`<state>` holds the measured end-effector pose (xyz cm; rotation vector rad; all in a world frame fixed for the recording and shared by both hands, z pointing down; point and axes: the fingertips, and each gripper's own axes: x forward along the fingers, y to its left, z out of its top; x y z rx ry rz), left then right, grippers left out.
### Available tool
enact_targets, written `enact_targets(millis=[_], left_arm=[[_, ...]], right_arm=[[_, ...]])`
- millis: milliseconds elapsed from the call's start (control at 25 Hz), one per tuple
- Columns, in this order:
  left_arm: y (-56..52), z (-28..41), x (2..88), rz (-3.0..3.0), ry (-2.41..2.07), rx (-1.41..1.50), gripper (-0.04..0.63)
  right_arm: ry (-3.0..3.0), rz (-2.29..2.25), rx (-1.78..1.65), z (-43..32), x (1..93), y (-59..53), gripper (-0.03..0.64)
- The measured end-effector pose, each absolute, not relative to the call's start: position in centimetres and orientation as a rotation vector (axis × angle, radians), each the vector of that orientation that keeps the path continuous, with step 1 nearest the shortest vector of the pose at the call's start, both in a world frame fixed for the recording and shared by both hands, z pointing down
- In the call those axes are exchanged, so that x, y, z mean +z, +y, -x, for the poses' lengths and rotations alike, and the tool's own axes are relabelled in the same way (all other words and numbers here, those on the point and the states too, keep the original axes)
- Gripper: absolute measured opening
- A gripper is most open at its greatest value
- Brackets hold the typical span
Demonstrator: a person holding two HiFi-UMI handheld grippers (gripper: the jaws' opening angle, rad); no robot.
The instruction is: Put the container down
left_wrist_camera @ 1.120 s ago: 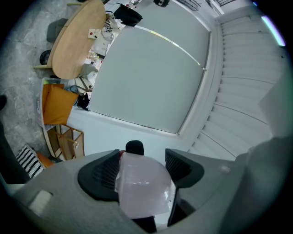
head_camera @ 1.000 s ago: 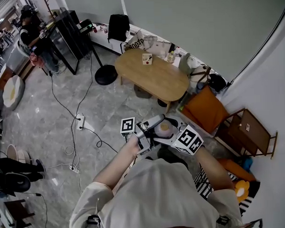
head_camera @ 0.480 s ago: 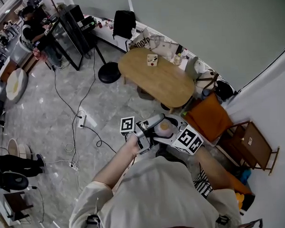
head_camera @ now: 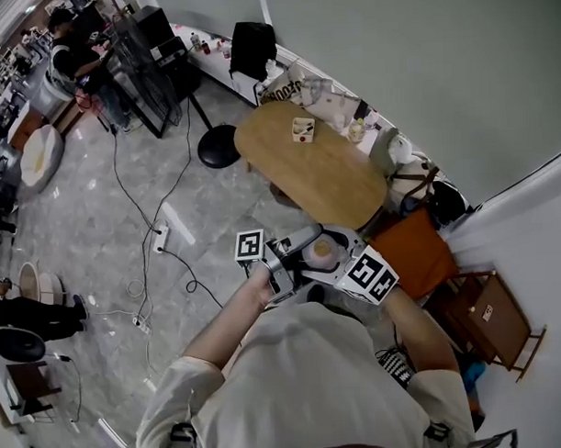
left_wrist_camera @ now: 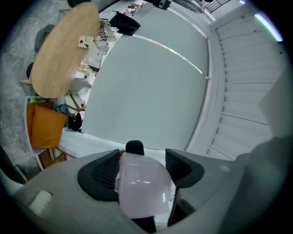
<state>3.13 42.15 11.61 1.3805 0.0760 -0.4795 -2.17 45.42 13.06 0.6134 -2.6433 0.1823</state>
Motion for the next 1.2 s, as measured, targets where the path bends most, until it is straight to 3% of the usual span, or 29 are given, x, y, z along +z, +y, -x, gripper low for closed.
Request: enact_targets(millis=[480, 1200], left_arm=[[36.5, -6.8, 13.1, -1.362, 0.034, -0.492, 0.304], [21.5, -3.7, 16.9, -1.340, 0.054, -0.306, 0.304]], right_arm=[[-2.651, -0.571, 0.218, -1.7, 14.4, 40.1, 0.405], [-2.601, -0.690, 0.349, 2.3, 18.0, 24.4, 0.404]])
